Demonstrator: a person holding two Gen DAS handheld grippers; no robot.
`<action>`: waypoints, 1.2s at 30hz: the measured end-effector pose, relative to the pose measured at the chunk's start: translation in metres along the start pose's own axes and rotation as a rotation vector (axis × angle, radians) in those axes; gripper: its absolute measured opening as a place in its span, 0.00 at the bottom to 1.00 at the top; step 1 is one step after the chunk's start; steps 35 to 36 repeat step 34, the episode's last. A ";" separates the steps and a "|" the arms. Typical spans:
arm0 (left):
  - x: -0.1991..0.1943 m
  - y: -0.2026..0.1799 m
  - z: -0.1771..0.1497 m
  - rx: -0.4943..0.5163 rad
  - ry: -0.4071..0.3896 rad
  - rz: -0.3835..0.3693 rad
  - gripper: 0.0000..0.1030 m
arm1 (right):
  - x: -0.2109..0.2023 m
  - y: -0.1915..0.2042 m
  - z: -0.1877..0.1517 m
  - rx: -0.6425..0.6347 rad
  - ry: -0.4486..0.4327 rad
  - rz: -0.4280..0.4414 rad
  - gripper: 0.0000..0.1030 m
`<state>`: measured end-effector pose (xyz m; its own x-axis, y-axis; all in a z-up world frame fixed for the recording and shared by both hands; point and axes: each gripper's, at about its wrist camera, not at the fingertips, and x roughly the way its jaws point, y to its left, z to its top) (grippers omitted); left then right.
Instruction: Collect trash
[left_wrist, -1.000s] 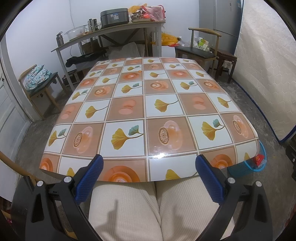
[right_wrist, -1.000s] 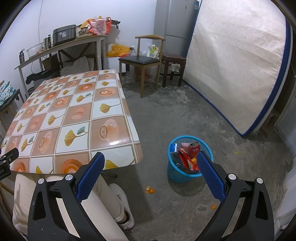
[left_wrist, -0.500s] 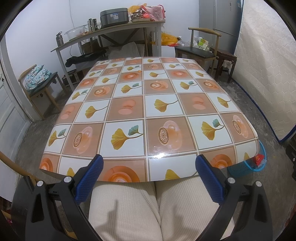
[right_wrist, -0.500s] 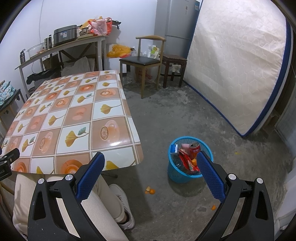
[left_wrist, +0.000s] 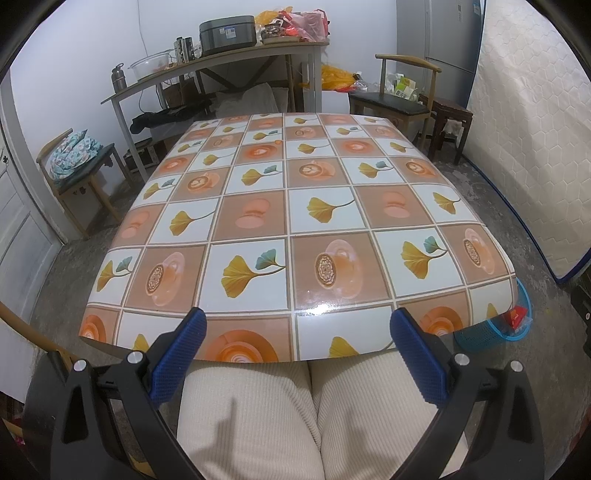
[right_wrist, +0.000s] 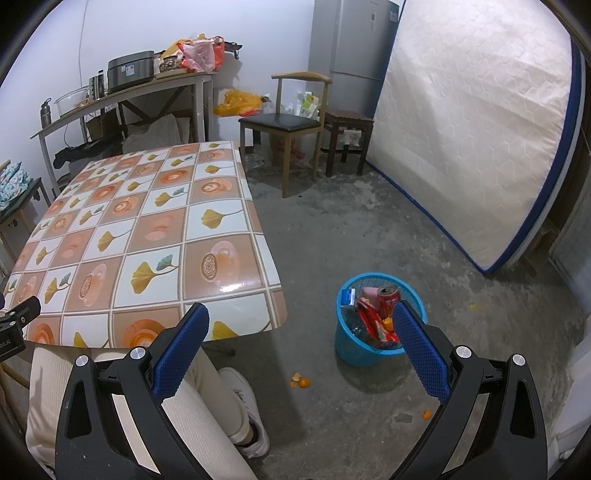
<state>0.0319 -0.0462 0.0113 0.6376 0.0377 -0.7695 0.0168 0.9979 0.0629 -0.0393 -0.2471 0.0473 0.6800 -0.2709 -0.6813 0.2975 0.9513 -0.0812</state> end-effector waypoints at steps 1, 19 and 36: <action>0.000 0.000 0.000 0.000 0.000 0.000 0.95 | 0.000 0.001 0.000 0.000 -0.001 0.000 0.93; 0.004 -0.001 -0.004 0.009 0.012 -0.005 0.95 | 0.000 0.002 0.000 -0.001 0.000 -0.001 0.93; 0.008 0.004 -0.003 0.007 0.024 -0.015 0.95 | 0.000 0.002 0.000 -0.001 0.000 0.000 0.93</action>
